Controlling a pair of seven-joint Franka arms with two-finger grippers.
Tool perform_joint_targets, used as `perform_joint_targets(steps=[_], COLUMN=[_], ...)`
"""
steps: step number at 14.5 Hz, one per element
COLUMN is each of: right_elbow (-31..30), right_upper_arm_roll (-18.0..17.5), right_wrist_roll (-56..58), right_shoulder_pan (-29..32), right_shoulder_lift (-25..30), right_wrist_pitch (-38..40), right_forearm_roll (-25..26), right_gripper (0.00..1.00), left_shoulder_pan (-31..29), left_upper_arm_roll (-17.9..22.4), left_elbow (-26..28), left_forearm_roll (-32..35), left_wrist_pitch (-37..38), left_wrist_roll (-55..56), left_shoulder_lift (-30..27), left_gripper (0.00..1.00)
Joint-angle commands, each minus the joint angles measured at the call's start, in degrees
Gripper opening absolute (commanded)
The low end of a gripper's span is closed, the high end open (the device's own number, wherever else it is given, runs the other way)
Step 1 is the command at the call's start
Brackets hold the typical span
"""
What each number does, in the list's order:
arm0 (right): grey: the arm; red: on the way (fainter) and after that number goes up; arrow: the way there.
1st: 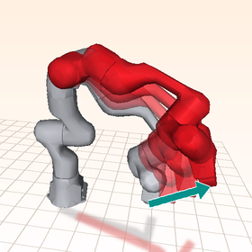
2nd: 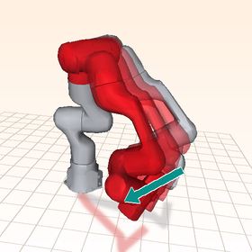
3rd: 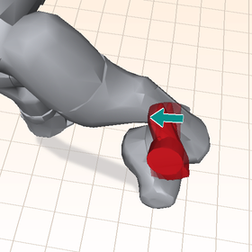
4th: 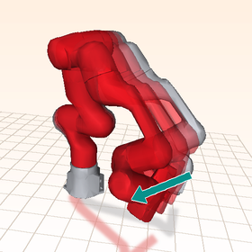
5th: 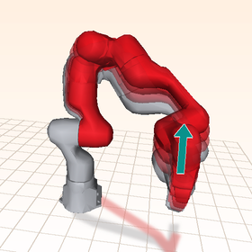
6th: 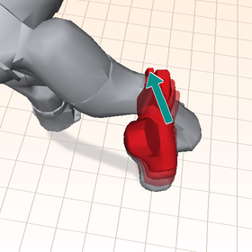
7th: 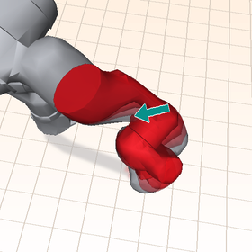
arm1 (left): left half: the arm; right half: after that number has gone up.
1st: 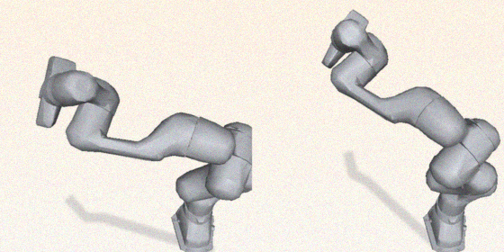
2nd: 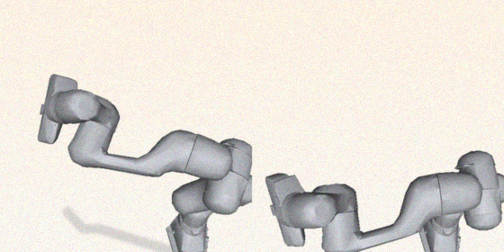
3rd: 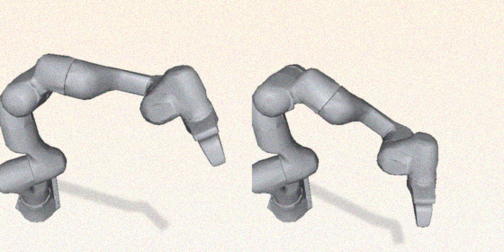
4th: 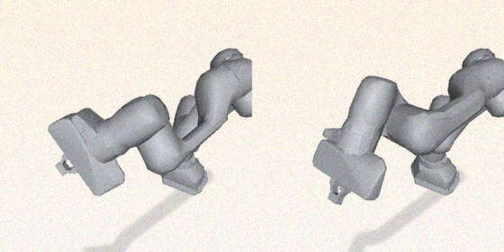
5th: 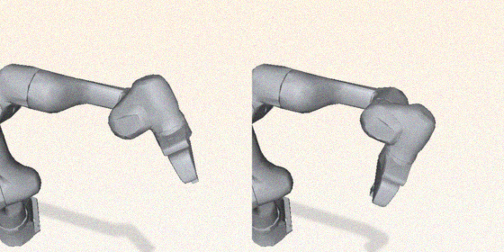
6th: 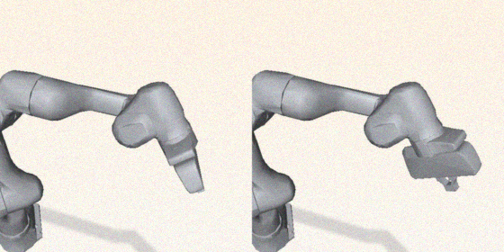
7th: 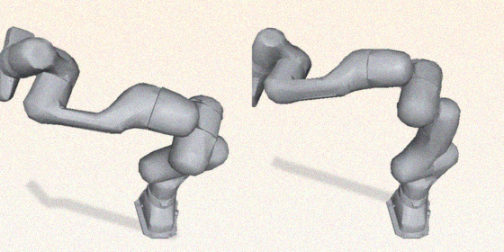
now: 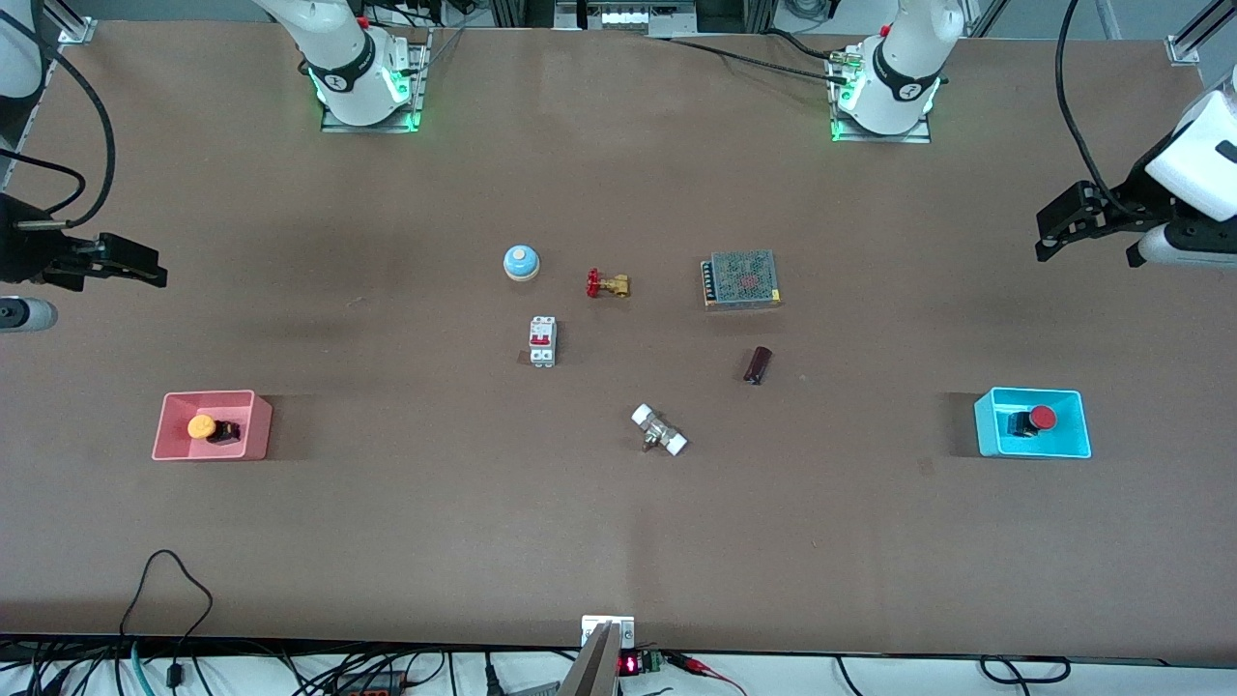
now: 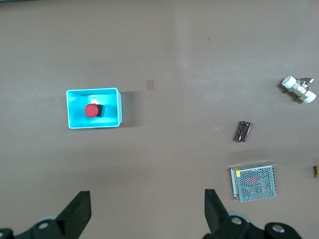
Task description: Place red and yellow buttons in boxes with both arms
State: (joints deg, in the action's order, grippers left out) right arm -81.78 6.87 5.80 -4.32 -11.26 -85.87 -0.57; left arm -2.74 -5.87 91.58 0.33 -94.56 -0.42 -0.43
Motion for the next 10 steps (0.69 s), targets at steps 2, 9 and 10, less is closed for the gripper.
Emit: perform_joint_targets(steps=[2,9,10], right_elbow=[-8.04,-8.14,-8.14], right_upper_arm_roll=[-1.33,-1.07,-1.07], right_wrist_roll=[-2.18,-2.72,-2.72], right_shoulder_pan=[0.89,1.24,1.24], right_shoulder_lift=[7.04,7.92,8.01], right_wrist_pitch=[-2.46,-1.49,-1.49], right_forearm_roll=[1.0,0.92,0.92], right_gripper=[1.0,1.0,1.0], left_shoulder_pan=[-0.33,-1.65,-1.65], left_upper_arm_roll=[-0.28,-0.1,-0.28], left_elbow=[1.49,1.14,1.06], left_forearm_roll=[-0.77,-0.77,-0.86], left_wrist_pitch=[-0.19,0.17,0.17], left_wrist_roll=[0.5,1.47,1.91], left_shoulder_lift=[0.34,0.0,0.0], left_gripper=[1.0,1.0,1.0])
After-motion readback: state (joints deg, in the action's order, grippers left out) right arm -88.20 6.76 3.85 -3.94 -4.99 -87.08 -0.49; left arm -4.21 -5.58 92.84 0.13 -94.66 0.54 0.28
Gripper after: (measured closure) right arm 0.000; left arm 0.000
